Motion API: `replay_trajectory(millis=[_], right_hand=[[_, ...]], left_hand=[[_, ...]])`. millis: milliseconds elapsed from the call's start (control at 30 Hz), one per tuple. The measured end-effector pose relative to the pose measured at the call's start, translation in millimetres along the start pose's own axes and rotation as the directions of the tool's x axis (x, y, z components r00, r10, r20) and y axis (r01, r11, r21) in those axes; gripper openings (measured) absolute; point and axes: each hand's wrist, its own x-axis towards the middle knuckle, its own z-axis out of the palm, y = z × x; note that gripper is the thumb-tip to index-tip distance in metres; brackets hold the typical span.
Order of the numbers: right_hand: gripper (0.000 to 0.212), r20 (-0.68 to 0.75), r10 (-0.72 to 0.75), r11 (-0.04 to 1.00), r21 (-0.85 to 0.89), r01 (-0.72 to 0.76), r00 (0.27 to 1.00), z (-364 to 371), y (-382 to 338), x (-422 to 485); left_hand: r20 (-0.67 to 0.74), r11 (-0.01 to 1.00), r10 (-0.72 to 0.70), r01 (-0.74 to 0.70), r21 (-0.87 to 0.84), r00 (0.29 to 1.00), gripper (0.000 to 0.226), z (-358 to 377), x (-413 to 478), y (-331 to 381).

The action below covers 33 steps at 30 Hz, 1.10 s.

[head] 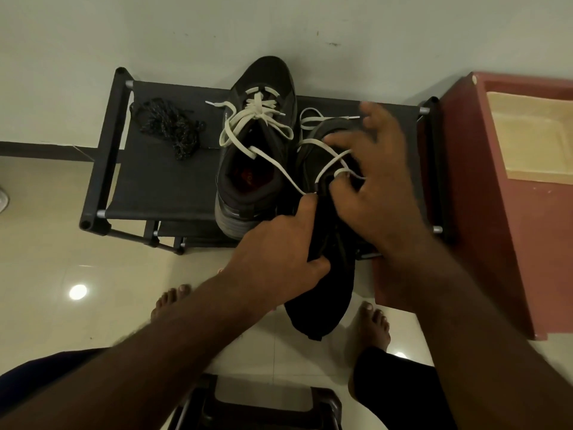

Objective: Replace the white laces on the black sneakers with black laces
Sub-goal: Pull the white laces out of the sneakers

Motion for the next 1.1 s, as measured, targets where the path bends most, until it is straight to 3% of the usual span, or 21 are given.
replay_trajectory(millis=[67,133,267,333,433,533,600,667,767,867,1000,1100], right_hand=[[0.040,0.144,-0.020,0.997,-0.070,0.031,0.989,6,2,-3],[0.034,0.185,-0.001,0.993,-0.112,0.022,0.983,8,5,-2],[0.011,0.114,-0.024,0.991,-0.129,0.038,0.993,5,8,0],[0.009,0.019,0.002,0.999,-0.049,-0.001,1.000,4,7,2],[0.010,-0.222,0.242,0.960,0.199,-0.199,0.944,0,2,6],[0.013,-0.271,0.433,0.882,0.323,-0.342,0.860,-6,0,7],[0.018,-0.232,0.308,0.943,0.201,-0.264,0.923,-8,-1,5],[0.032,-0.063,0.115,0.991,0.077,-0.110,0.991,-5,-1,3],[0.036,0.136,-0.015,1.000,-0.021,0.018,0.991,2,2,-1],[0.019,0.171,-0.022,0.997,-0.074,0.035,0.985,6,5,-1],[0.010,0.027,-0.029,0.997,-0.078,0.031,0.999,7,9,2],[0.009,-0.267,0.169,0.983,0.119,-0.141,0.949,3,10,6]], left_hand=[[-0.013,1.000,0.003,-0.003,-0.007,1.000,0.071,1,0,0],[-0.017,1.000,-0.006,0.006,-0.008,1.000,0.071,1,1,0],[-0.003,1.000,-0.018,0.018,-0.018,1.000,0.073,1,1,-1],[0.008,1.000,-0.021,0.021,-0.020,1.000,0.073,1,1,0],[0.016,0.999,-0.028,0.028,-0.031,0.999,0.074,0,1,-1],[0.014,0.999,-0.024,0.025,-0.031,1.000,0.073,0,1,-1],[0.010,0.999,-0.025,0.026,-0.027,1.000,0.073,1,1,-1],[0.008,0.999,-0.025,0.025,-0.032,1.000,0.074,2,2,-1],[-0.009,0.999,-0.012,0.012,-0.034,1.000,0.074,3,2,-1],[-0.007,0.999,-0.015,0.015,-0.031,1.000,0.075,2,1,-1],[0.004,0.998,-0.030,0.030,-0.046,1.000,0.075,0,2,0],[0.024,0.998,-0.035,0.036,-0.051,0.999,0.075,0,1,-1]])
